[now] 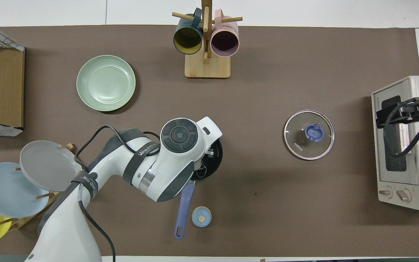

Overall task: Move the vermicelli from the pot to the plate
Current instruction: 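Carry the vermicelli with the left gripper over the green plate and lower it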

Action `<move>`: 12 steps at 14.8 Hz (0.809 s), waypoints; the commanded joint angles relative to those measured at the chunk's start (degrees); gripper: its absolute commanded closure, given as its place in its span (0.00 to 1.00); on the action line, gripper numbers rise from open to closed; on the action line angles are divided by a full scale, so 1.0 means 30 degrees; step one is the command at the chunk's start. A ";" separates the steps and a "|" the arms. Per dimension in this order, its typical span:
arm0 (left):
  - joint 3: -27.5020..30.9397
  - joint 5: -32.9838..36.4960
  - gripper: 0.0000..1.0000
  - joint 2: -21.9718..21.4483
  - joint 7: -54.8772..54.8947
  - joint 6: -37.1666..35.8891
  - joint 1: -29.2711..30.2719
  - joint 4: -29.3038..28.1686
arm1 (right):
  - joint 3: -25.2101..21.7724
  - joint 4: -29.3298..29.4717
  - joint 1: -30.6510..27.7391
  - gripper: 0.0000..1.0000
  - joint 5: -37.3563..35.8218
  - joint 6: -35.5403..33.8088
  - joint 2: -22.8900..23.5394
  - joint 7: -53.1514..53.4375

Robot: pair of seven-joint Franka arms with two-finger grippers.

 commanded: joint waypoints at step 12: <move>0.0116 -0.2831 1.00 -0.1288 0.3502 -0.8658 0.8599 0.8715 | -0.0531 -0.0096 -0.0163 0.00 0.0250 0.0201 0.0024 -0.1032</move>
